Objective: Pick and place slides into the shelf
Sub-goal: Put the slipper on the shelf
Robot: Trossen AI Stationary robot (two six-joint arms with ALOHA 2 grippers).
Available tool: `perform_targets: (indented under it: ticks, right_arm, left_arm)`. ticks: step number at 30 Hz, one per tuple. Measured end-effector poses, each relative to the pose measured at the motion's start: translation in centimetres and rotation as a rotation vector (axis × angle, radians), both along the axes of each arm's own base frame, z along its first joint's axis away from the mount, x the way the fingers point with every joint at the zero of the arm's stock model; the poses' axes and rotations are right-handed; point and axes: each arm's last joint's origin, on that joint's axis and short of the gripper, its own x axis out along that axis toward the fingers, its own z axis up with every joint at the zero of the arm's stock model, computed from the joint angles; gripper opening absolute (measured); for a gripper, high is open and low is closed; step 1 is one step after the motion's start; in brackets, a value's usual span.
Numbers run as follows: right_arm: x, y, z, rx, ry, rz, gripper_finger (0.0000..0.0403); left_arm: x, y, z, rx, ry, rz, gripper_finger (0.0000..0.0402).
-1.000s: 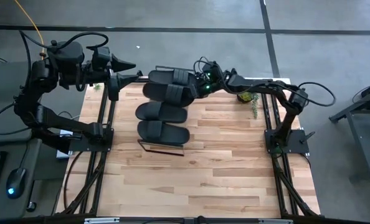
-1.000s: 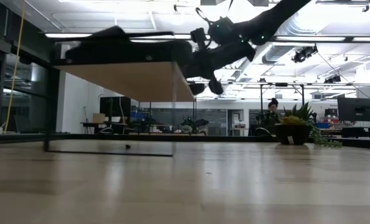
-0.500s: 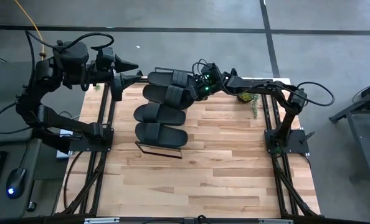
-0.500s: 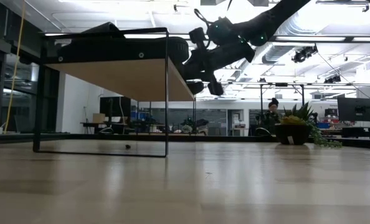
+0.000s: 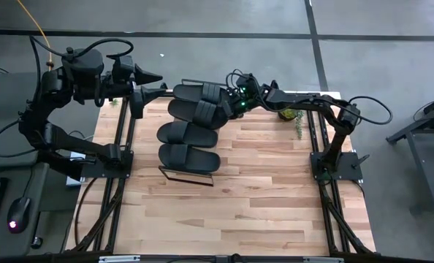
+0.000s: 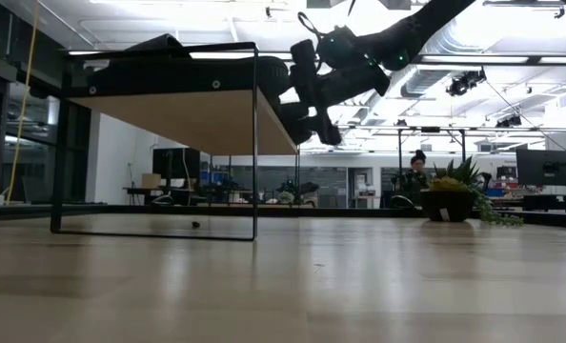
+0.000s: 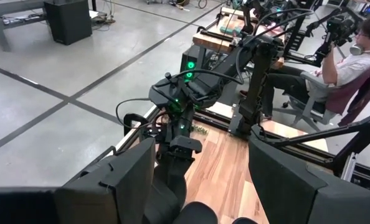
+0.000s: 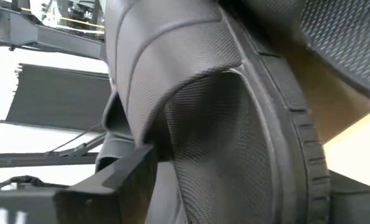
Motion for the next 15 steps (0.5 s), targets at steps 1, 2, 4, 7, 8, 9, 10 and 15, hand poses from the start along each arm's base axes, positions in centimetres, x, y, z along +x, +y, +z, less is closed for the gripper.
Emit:
perform_targets:
  ticks: [1, 2, 4, 7, 8, 9, 10, 15]
  right_arm:
    - [0.0, 0.0, 0.0, 0.01, -0.002, 0.005, 0.0254]
    - [0.0, 0.0, 0.0, 0.021, -0.002, 0.01, 0.0259]
    - [-0.1, 0.0, 0.0, 0.056, -0.002, 0.033, 0.0264]
    - [-0.4, -0.1, 0.0, 0.094, 0.002, 0.061, 0.0266]
    - [-0.4, -0.1, 0.0, 0.098, 0.0, 0.067, 0.0266]
    - [-0.4, -0.2, 0.0, 0.101, -0.001, 0.07, 0.0266]
    - [-0.5, -0.3, 0.0, 0.105, -0.003, 0.072, 0.0266]
    - [-1.1, -0.9, -0.2, 0.121, 0.024, 0.07, 0.0266]
  left_arm:
    - [0.0, 0.0, 0.0, 0.0, 0.0, 0.0, 0.0239]
    - [0.0, 0.0, 0.0, 0.0, 0.0, 0.0, 0.0239]
    - [0.0, 0.0, 0.0, 0.0, 0.0, 0.0, 0.0239]
    - [0.0, 0.0, 0.0, 0.0, 0.0, 0.0, 0.0239]
    - [0.0, 0.0, 0.0, 0.0, 0.0, 0.0, 0.0239]
    - [0.0, 0.0, 0.0, 0.0, 0.0, 0.0, 0.0239]
    - [0.0, 0.0, 0.0, 0.0, 0.0, 0.0, 0.0239]
    - [0.0, 0.0, -0.1, -0.002, 0.005, 0.0, 0.0239]
